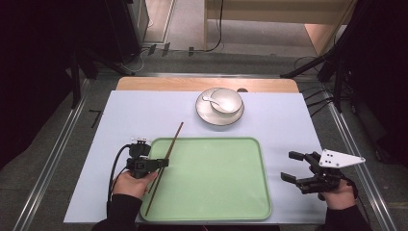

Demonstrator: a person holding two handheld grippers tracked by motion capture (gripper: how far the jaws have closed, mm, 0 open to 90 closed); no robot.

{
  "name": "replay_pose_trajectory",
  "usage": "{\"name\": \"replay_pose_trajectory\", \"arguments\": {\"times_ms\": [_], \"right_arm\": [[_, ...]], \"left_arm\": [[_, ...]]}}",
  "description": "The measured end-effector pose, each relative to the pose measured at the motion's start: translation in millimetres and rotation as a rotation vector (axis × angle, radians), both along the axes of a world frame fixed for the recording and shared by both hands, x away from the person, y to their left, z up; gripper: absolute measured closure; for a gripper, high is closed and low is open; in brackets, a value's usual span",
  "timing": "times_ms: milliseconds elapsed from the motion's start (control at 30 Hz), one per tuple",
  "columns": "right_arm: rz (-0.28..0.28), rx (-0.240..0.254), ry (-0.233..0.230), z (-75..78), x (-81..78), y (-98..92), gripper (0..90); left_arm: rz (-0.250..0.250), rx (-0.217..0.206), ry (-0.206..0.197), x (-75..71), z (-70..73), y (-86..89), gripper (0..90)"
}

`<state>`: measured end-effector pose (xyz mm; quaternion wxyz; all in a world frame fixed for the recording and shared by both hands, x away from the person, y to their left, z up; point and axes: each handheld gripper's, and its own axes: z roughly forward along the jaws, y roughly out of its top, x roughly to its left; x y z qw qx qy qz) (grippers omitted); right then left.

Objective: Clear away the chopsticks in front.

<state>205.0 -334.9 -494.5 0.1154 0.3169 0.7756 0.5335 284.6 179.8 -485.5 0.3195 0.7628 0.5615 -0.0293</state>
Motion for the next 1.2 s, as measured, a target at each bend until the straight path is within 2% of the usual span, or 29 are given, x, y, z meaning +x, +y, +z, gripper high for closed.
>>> {"name": "replay_pose_trajectory", "arguments": {"times_ms": [267,467,667,867,967,1067,1200], "right_arm": [[0.004,0.001,-0.002,0.1,0.3,0.0,17.2],[0.007,-0.002,-0.003,0.2,0.3,1.0,17.2],[0.007,-0.003,-0.002,0.4,0.3,1.5,17.2],[0.008,-0.004,-0.001,0.0,0.5,0.6,17.2],[0.012,-0.005,-0.003,-0.1,1.1,1.1,17.2],[0.017,-0.009,-0.002,0.5,1.0,2.5,17.2],[0.024,-0.01,-0.001,1.2,3.0,4.5,17.2]], "left_arm": [[0.02,-0.018,0.013,-15.6,-6.2,1.6,86.0],[0.011,-0.019,0.032,-24.0,-13.7,-2.0,86.0],[0.014,-0.027,0.049,-26.3,-23.8,-1.7,85.8],[0.031,-0.031,0.058,-28.5,-24.5,2.6,85.7],[0.042,0.008,0.043,-29.5,-22.1,5.5,85.6],[0.058,0.024,0.034,-30.7,-21.2,8.6,85.4],[0.068,0.005,0.039,-31.0,-22.4,11.6,85.3]]}}
